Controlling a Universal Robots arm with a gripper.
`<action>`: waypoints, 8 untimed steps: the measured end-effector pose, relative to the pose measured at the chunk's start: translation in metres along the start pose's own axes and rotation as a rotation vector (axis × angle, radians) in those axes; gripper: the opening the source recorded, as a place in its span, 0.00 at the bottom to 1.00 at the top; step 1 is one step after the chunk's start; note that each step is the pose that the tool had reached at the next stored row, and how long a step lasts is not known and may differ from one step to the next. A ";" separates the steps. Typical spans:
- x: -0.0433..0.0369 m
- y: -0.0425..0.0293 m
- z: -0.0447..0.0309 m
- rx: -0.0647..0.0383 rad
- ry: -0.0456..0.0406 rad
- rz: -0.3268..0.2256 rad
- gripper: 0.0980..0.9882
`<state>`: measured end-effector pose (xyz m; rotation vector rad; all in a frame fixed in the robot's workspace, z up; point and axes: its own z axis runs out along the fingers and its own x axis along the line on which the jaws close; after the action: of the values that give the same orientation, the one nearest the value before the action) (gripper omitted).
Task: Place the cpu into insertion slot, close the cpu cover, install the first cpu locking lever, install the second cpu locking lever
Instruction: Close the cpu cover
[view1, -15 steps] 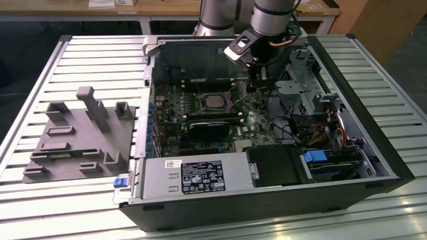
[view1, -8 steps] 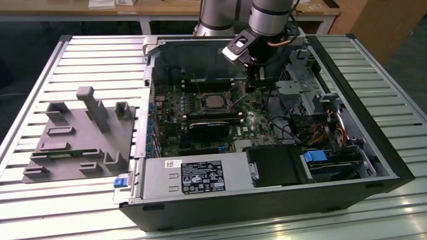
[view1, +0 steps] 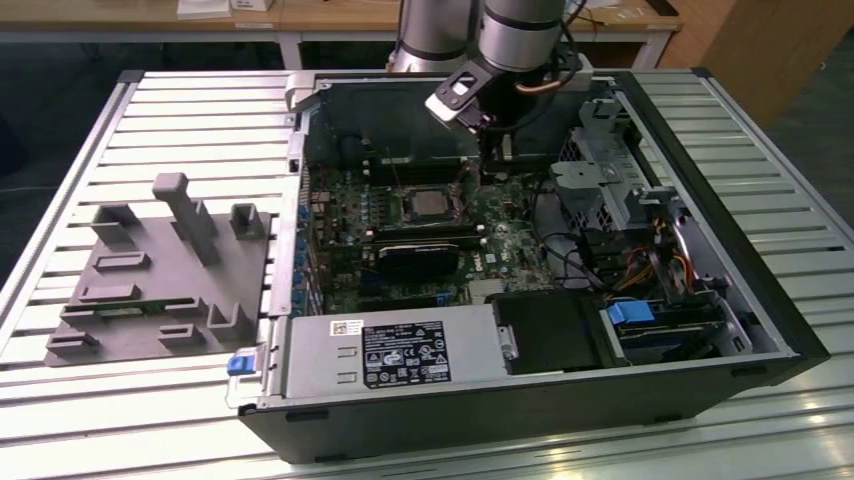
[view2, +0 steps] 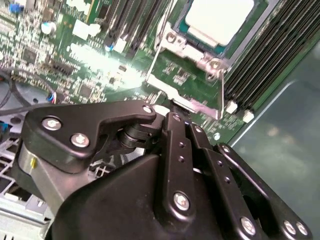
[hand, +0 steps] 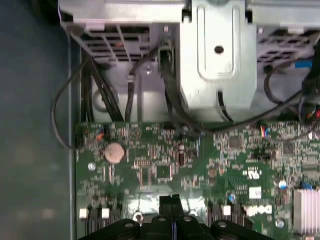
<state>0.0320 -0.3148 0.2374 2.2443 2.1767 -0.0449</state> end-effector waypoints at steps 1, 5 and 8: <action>0.0000 -0.0034 0.0000 -0.002 0.0000 0.000 0.00; -0.0003 -0.0160 0.0001 -0.008 0.0002 0.000 0.00; -0.0005 -0.0233 0.0003 -0.011 0.0005 0.000 0.00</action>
<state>0.0087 -0.3145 0.2374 2.2395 2.1716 -0.0328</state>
